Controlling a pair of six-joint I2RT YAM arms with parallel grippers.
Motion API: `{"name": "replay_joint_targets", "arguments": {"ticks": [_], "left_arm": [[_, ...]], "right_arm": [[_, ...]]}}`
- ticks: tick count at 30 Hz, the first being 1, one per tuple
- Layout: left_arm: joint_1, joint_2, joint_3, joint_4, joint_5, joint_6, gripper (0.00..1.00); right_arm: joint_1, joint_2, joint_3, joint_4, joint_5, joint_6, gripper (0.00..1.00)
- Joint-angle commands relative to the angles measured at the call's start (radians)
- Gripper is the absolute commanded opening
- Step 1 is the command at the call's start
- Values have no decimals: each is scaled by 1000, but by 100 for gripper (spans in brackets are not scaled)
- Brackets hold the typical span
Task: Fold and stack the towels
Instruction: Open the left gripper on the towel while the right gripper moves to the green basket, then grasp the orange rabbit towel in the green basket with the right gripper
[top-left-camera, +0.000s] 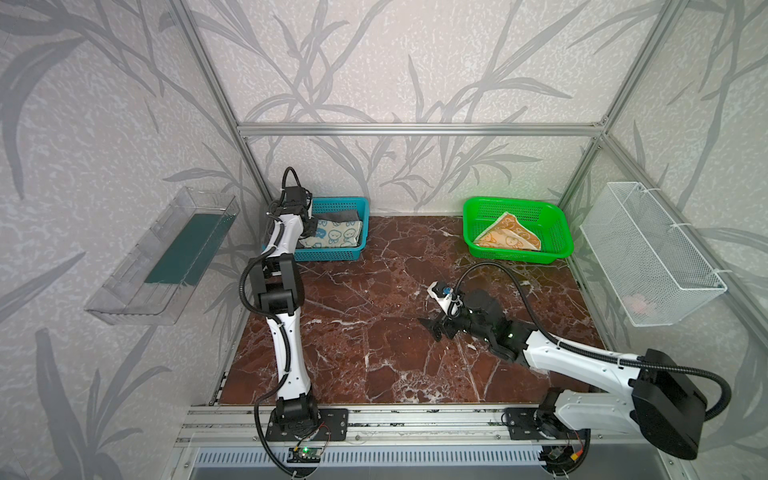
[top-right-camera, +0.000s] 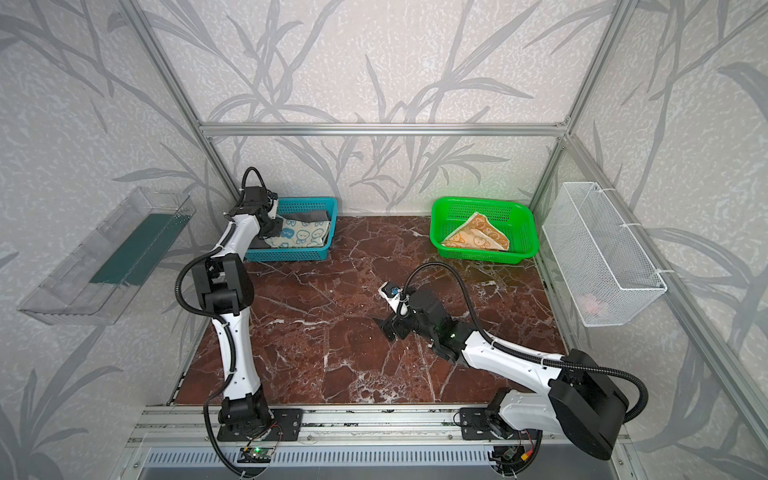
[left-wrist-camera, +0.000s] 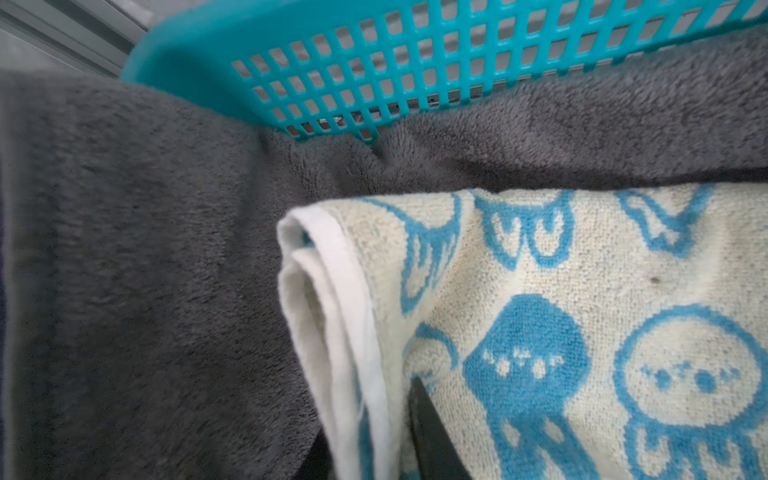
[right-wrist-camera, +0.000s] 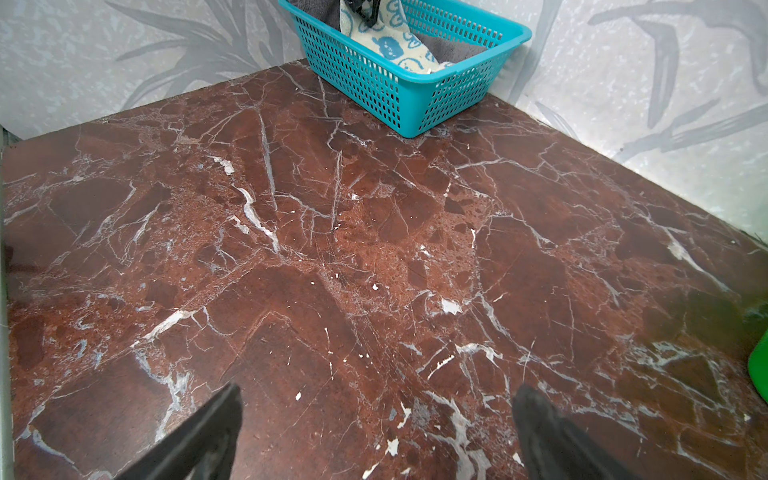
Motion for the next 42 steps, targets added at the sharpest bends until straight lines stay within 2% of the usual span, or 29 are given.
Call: {"name": "replay_joint_targets", "arguments": {"ticks": [1, 3, 5, 8, 10, 12, 15, 20, 23, 27, 29, 31, 33, 35, 37, 39, 42], "left_arm": [[10, -4, 30, -5, -31, 31, 24], [11, 1, 31, -9, -33, 28, 26], [10, 6, 34, -18, -31, 17, 34], [10, 18, 52, -45, -63, -12, 63], [10, 22, 85, -79, -84, -29, 71], [10, 10, 108, -103, -78, -39, 74], [9, -40, 104, -112, -27, -71, 76], [-4, -160, 73, -134, 116, -112, 79], [-11, -266, 5, -111, 301, -133, 79], [-25, -451, -186, 44, 480, -247, 81], [-41, -539, -290, 140, 524, -274, 86], [-69, -620, -373, 218, 531, -299, 88], [-88, -675, -422, 247, 568, -342, 88], [-113, -728, -472, 267, 604, -374, 93], [-149, -783, -538, 282, 607, -387, 94], [-188, -834, -607, 292, 598, -381, 95], [-247, -895, -697, 267, 587, -362, 98]], "right_arm": [[2, -1, 29, 15, 43, 6, 99], [-3, -5, 28, 19, 47, 1, 99], [-8, -12, 27, 20, 47, -2, 99], [-12, -26, 27, 6, 43, -16, 99], [-22, -45, 28, -6, 54, -24, 99], [-56, -69, 37, -26, 75, 24, 99], [-173, -102, 75, -111, 13, 133, 99], [-245, -158, 115, -191, 102, 90, 99], [-321, -145, 204, -320, 248, 216, 99], [-430, -86, 323, -446, 249, 228, 99], [-468, -36, 387, -505, 277, 235, 99], [-529, 43, 485, -599, 249, 282, 99], [-571, 131, 584, -670, 221, 291, 99], [-596, 215, 664, -710, 222, 291, 100], [-621, 301, 737, -731, 219, 285, 99], [-638, 381, 805, -748, 207, 284, 96], [-651, 523, 927, -809, 198, 304, 86]]}}
